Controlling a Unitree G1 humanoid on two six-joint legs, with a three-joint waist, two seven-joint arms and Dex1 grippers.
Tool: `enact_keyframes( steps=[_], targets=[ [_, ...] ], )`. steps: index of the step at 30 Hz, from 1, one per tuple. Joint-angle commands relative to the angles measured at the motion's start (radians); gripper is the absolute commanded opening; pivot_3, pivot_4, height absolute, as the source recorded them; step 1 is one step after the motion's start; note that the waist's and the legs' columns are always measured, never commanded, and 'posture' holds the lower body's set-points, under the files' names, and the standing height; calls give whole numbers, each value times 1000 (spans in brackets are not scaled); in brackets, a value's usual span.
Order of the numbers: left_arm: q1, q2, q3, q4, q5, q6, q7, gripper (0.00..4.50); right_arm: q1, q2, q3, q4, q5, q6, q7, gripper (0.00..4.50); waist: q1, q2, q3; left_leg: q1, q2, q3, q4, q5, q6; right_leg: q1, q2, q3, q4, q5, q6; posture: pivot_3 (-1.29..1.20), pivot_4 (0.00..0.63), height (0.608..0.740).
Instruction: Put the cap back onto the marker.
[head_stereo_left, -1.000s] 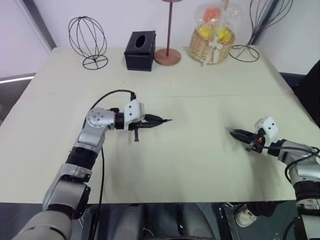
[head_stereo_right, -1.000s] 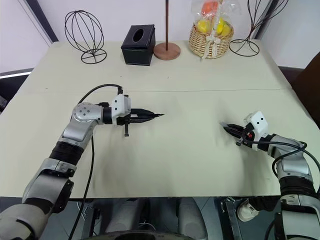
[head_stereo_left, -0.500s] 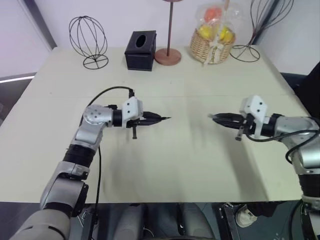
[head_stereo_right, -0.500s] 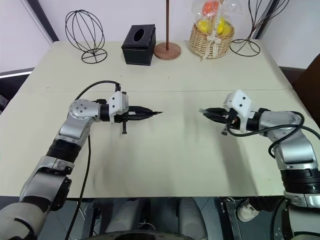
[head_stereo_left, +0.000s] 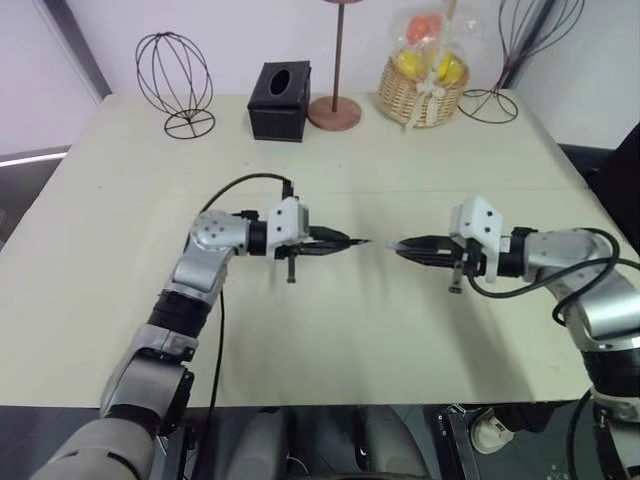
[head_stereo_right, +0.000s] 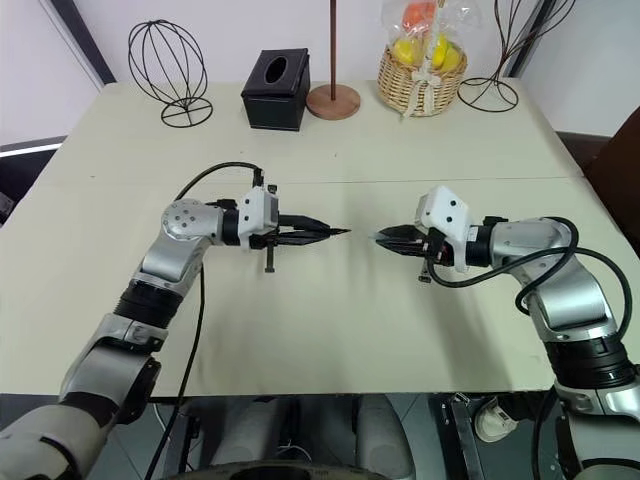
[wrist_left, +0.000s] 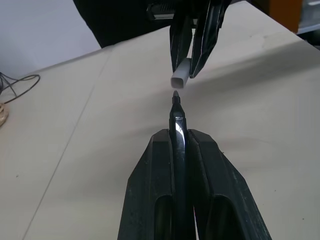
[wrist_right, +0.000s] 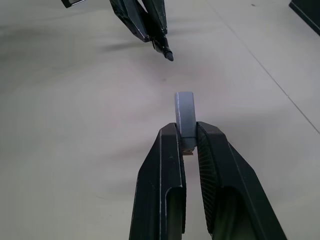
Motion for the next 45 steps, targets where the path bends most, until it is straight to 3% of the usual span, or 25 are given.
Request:
enact_keyframes(
  steps=[1, 31, 45],
  targets=[
    [-16, -9, 6, -19, -10, -9, 6, 0, -12, -3, -8, -35, 8, -13, 1, 63, 0, 0, 0, 0, 0, 0, 0, 0, 0, 0, 0, 0, 0, 0, 0, 0, 150, 740],
    [-28, -49, -25, 39, 20, -57, -7, 0, -16, -10, 12, -112, 29, 28, 13, 63, 0, 0, 0, 0, 0, 0, 0, 0, 0, 0, 0, 0, 0, 0, 0, 0, 150, 740],
    [-12, -64, -67, 45, 56, -86, -34, 0, -217, 27, 149, 88, -68, -58, 131, 63, -2, 0, 0, 0, 0, 0, 0, 0, 0, -1, 0, 0, 0, 0, 0, 0, 150, 740]
  ],
)
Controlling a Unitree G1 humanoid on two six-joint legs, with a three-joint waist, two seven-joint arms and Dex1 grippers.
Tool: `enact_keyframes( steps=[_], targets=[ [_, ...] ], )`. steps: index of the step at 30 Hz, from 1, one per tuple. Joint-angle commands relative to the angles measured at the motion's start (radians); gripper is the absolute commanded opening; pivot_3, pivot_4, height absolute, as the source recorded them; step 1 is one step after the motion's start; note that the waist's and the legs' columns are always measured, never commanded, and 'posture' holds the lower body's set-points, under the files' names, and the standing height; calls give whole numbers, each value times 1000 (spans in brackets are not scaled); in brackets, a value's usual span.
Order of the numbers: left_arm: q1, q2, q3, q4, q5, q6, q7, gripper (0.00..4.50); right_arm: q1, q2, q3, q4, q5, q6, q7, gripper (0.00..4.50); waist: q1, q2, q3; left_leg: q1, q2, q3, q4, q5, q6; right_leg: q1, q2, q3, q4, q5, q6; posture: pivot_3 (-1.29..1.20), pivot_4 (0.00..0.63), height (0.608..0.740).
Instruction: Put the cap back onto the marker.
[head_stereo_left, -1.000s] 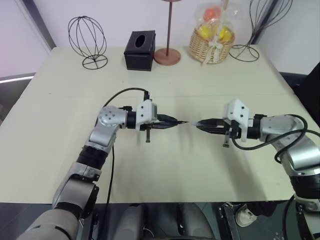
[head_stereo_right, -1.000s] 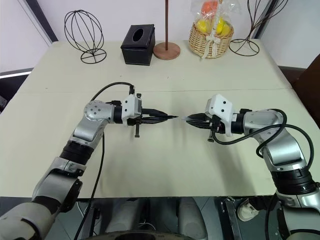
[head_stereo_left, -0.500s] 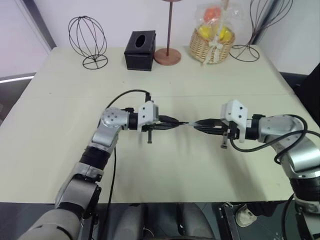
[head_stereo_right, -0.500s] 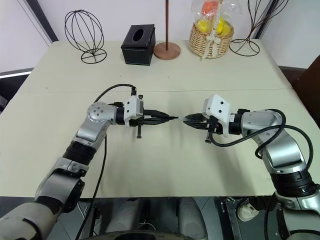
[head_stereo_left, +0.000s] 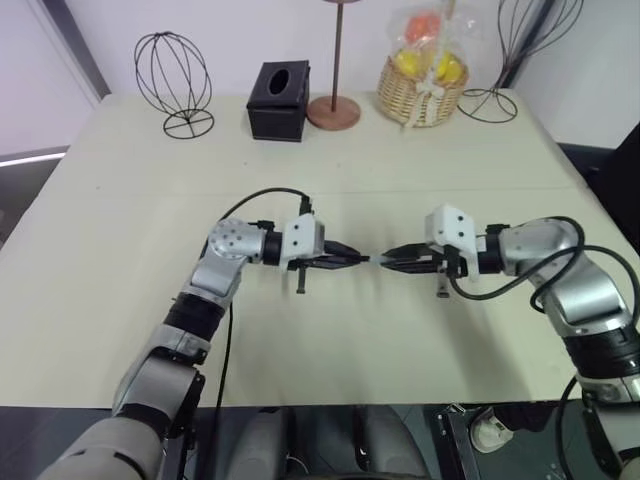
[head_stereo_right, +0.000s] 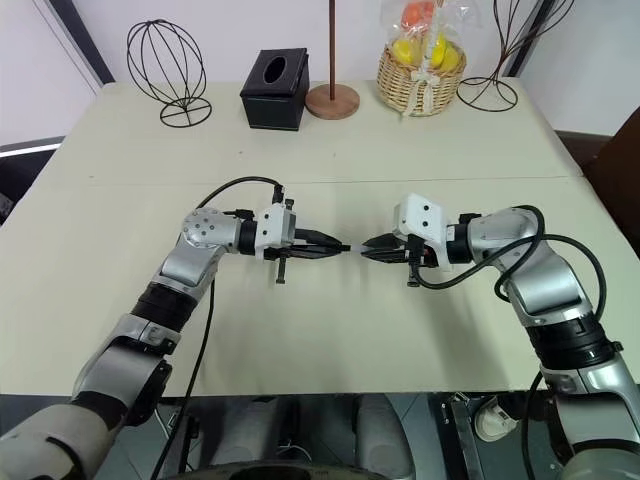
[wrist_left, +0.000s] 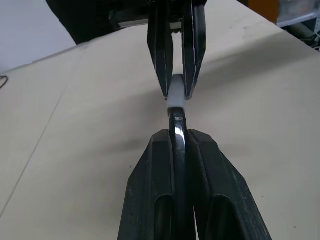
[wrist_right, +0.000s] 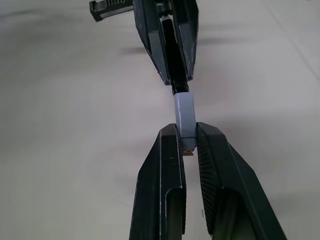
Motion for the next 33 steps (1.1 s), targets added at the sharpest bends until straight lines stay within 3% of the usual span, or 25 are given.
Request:
enact_keyframes(
  steps=[1, 14, 25, 31, 33],
  targets=[
    [-9, -15, -21, -27, 2, -16, -4, 0, -79, 16, 3, -13, -6, -20, 13, 63, 1, 0, 0, 0, 0, 0, 0, 0, 0, 0, 0, 0, 0, 0, 0, 0, 150, 740],
    [-20, -40, -13, -9, 7, -20, 22, 0, -171, 69, 74, -105, -39, 44, 32, 63, 2, 0, 0, 0, 0, 0, 0, 0, 0, 0, 0, 0, 0, 0, 0, 0, 150, 740],
    [-17, -35, 5, 0, 12, -22, 28, 0, -101, 11, 37, -88, -72, 37, 43, 63, 3, 0, 0, -1, 0, 0, 0, 0, 0, 0, -1, 0, 0, 0, 0, 0, 150, 740],
    [-22, -29, 9, -14, 9, -9, 34, 0, -34, -81, 37, -81, -112, 37, 67, 2700, 3, 0, 0, -1, 0, 0, 0, 0, 0, 0, -1, 0, 0, 0, 0, 0, 150, 740],
    [-22, -23, 10, -12, 10, -12, 34, 0, -5, -122, 26, -82, -114, 37, 76, 2700, 4, 0, 0, -1, 0, 0, 0, 0, 0, 0, -1, 0, 0, 0, 0, 0, 150, 740]
  ],
)
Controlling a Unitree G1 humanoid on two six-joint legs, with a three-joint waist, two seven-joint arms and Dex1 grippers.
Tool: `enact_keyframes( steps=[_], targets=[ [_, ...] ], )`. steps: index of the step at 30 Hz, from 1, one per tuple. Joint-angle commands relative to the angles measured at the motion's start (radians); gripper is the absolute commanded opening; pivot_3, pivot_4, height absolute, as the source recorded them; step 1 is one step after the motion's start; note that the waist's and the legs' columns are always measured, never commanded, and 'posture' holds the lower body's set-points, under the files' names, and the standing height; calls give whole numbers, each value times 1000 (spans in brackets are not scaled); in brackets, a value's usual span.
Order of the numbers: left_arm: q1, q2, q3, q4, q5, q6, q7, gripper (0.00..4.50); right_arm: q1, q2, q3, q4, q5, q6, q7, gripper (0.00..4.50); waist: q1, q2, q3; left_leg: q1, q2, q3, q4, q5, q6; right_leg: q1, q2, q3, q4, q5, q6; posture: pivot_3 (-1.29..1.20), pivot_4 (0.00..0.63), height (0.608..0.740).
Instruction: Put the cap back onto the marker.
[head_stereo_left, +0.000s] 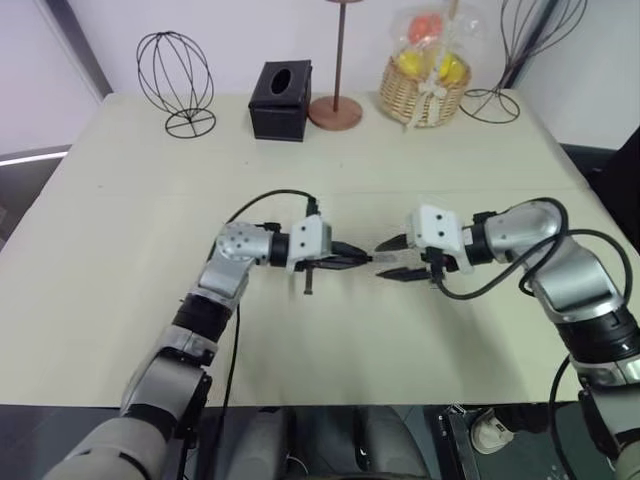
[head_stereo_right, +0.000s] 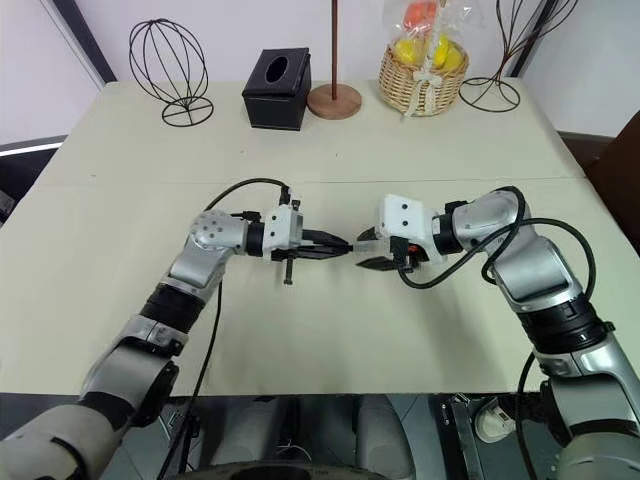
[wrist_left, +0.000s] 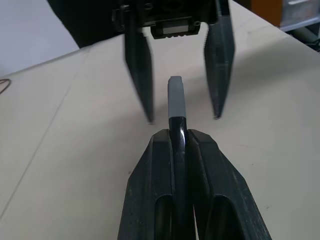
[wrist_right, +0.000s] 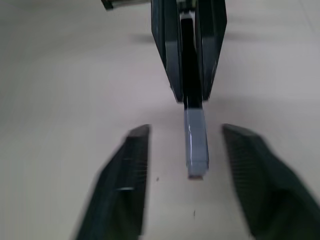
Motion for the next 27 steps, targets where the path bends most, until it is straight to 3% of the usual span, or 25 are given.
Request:
enact_keyframes(
  steps=[1, 6, 9, 17, 20, 27],
  targets=[
    [-22, 16, 14, -25, -10, -2, 8, 0, 40, -71, -52, -21, -5, -12, 13, 2700, -1, 0, 0, 0, 0, 0, 0, 0, 0, 0, 0, 0, 0, 0, 0, 0, 150, 740],
    [-25, 37, 26, -16, -13, 0, 16, 0, 72, -116, -136, 25, 4, -27, -36, 2700, -4, 0, 0, 0, 0, 0, 0, 0, 0, 0, 0, 0, 0, 0, 0, 0, 150, 740],
    [-25, 48, 66, -24, -43, 60, 52, 0, 90, -99, -217, 92, -24, -53, -156, 2700, -1, 0, 0, 0, 0, 0, 0, 0, 0, 0, 0, 0, 0, 0, 0, 0, 150, 740],
    [69, 86, 220, -163, -46, 373, 379, 0, 239, 128, -478, 51, 47, 21, -528, 2700, -1, 0, 0, 0, 0, 0, 0, 0, 0, 0, 0, 0, 0, 0, 0, 0, 150, 740],
    [145, 96, 290, -287, -68, 568, 516, 0, 303, 201, -502, -19, 59, 49, -607, 2700, -5, 0, 0, 0, 0, 0, -1, 0, 0, -2, 0, 1, 2, 0, 0, 0, 150, 740],
    [278, 120, 391, -486, -54, 746, 726, 0, 341, 246, -499, -40, 67, 49, -673, 2700, 0, 0, 0, 2, -1, 0, 0, 1, -2, -1, -1, 2, 7, 0, 0, 0, 150, 740]
  ],
)
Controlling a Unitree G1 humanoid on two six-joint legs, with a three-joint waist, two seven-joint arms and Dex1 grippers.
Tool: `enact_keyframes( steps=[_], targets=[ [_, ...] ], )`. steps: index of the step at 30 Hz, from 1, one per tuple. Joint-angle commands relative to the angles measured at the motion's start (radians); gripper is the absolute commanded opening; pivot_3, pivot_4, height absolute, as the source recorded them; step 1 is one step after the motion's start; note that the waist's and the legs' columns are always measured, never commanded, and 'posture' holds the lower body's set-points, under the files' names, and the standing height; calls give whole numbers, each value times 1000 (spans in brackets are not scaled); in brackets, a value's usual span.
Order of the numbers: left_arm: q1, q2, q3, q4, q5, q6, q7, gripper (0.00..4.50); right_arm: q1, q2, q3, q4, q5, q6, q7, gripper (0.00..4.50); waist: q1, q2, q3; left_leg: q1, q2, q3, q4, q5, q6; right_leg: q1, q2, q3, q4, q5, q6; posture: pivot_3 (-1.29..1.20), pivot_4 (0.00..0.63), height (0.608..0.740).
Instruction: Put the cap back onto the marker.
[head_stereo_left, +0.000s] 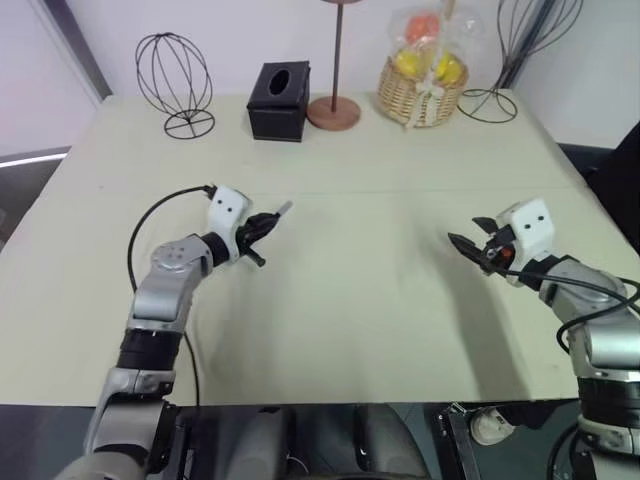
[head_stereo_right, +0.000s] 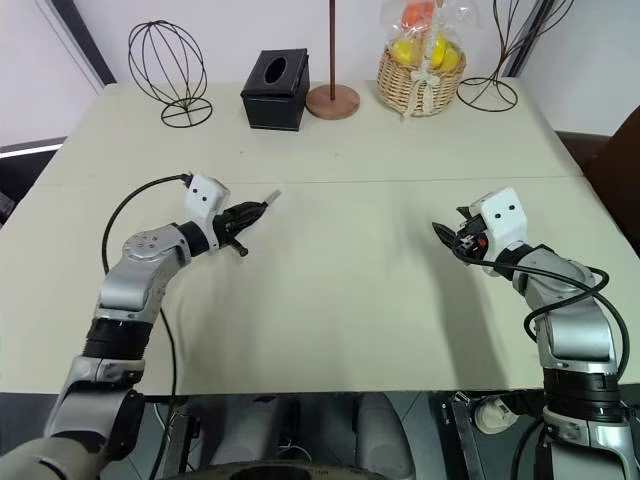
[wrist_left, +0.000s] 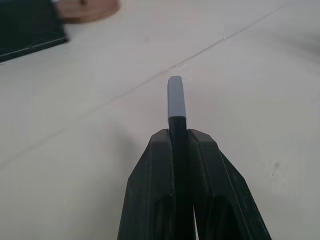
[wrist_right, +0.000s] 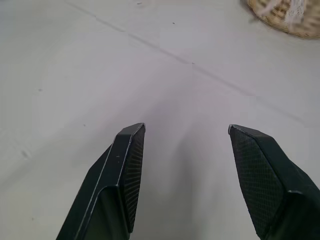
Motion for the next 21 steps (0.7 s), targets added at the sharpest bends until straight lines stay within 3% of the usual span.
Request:
enact_keyframes(
  steps=[1, 6, 10, 15, 19, 21],
  targets=[
    [32, 8, 97, -87, 2, 50, 130, 0, -5, 11, -25, -13, 12, -21, -34, 2700, -2, 0, 0, 0, 0, 0, 0, 0, 0, 0, 0, 0, 0, 0, 0, 0, 150, 740],
    [92, -8, 126, -78, 15, 39, 229, 0, -33, 23, -1, 23, 5, -45, -48, 2700, -2, 0, 0, 0, 0, 0, 0, 0, 0, 0, 0, 0, 0, 0, 0, 0, 150, 740],
    [115, -22, 116, -47, 16, 2, 251, 1701, -47, 24, 10, 47, 1, -66, -50, 2772, 1, 0, 0, 0, 0, 0, 0, 0, 0, 0, 0, 0, 0, 0, 0, 0, 150, 740],
    [138, -37, 103, -65, -2, -12, 234, 4317, -55, 17, 25, 62, -4, -88, -45, 2772, -2, 0, 0, 0, 0, 0, 0, 0, -1, 0, 0, 0, 0, 0, 0, 0, 150, 740],
    [108, -23, 128, -99, -34, 7, 225, 4474, -57, 15, 26, 66, -2, -92, -45, 2772, -2, 0, 0, 0, 0, 0, -1, 0, -1, 0, 0, 0, 0, 0, 0, 0, 150, 740],
    [80, 36, 163, -126, -62, 54, 201, 4474, -49, 15, 21, 64, 1, -92, -45, 2772, -2, 0, 0, 0, 0, 0, -1, 0, -1, 0, 0, 0, 0, 0, 0, 0, 150, 740]
  ],
)
